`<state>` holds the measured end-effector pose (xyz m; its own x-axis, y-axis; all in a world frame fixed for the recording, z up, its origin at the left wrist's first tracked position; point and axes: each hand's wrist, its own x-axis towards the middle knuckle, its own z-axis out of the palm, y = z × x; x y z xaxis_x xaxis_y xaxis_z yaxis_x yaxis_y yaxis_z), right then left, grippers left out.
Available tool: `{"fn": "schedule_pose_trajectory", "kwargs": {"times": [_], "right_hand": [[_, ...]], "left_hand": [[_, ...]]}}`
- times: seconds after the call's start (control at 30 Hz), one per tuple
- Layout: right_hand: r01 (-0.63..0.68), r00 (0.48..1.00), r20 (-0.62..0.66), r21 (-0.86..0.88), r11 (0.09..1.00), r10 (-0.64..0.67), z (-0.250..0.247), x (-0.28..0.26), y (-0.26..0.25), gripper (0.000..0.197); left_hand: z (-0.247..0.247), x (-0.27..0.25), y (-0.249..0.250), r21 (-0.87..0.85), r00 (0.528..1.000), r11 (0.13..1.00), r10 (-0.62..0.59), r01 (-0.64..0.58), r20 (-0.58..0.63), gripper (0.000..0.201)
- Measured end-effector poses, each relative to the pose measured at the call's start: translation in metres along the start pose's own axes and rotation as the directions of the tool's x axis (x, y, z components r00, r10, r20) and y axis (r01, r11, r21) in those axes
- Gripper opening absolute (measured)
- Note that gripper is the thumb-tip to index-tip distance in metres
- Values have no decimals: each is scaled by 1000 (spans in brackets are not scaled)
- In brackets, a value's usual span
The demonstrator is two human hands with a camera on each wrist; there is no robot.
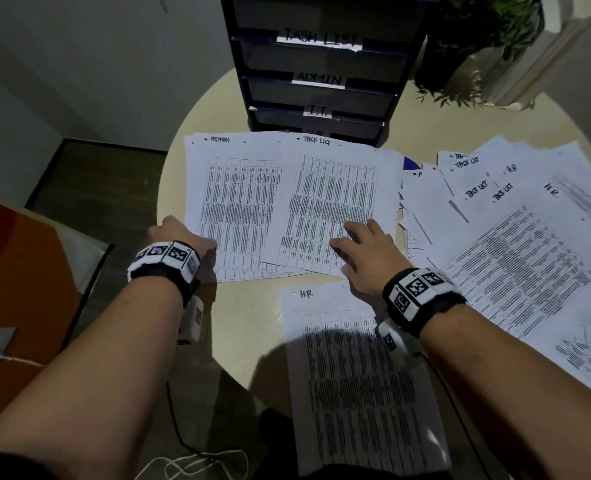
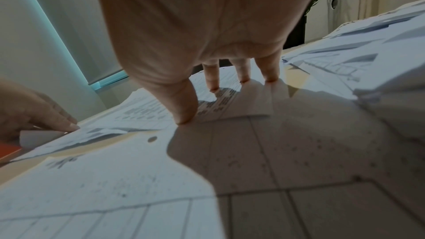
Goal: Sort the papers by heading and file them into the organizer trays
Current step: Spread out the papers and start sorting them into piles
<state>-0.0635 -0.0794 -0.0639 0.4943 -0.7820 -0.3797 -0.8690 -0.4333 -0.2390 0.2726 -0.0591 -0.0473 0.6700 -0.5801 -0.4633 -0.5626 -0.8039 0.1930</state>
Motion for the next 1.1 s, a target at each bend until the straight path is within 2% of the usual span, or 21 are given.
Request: {"fn": "schedule_pose_trajectory", "kwargs": {"times": [0.1, 0.2, 0.27, 0.37, 0.47, 0.53, 0.73, 0.83, 0.93, 1.0, 1.1], "right_hand": [[-8, 1000, 4, 1, 1000, 8, 0, 0, -1, 52], [-28, 999, 17, 16, 999, 28, -1, -1, -2, 52], [-33, 999, 23, 18, 999, 32, -3, -1, -3, 53], [-33, 999, 22, 12, 999, 33, -4, -1, -4, 53], [-37, 999, 21, 13, 999, 36, -4, -2, -5, 53], [-41, 999, 29, 19, 999, 40, -5, -2, -5, 53], [-40, 999, 26, 22, 999, 40, -4, -2, -6, 54], [-42, 999, 28, 22, 999, 42, -5, -2, -5, 54], [-45, 998, 40, 7, 999, 45, -5, -1, -5, 54], [-51, 998, 39, -12, 999, 51, -6, -2, -5, 55], [-37, 999, 0, -50, 998, 37, -9, -2, -6, 55]], "left_hand": [[0, 3, 1, -89, 998, 996, 1, 5, 66, 67], [4, -5, 2, -137, 997, 990, -29, 40, 78, 49], [7, -13, 7, -150, 998, 988, -32, 40, 59, 56], [10, -17, 11, -65, 998, 997, -34, 37, 46, 74], [13, -21, 15, -10, 1000, 1000, -12, 12, 14, 46], [17, -26, 14, 53, 999, 998, -17, 20, -42, 36], [24, -37, 19, -70, 997, 997, -46, 41, -63, 59], [23, -31, 19, -120, 998, 992, 20, -26, -53, 58], [24, -29, 15, -142, 997, 987, 73, -77, -40, 75], [20, -26, 14, -198, 989, 971, 118, -133, -84, 81], [4, -20, 5, -243, 979, 955, 138, -172, -151, 77]]}}
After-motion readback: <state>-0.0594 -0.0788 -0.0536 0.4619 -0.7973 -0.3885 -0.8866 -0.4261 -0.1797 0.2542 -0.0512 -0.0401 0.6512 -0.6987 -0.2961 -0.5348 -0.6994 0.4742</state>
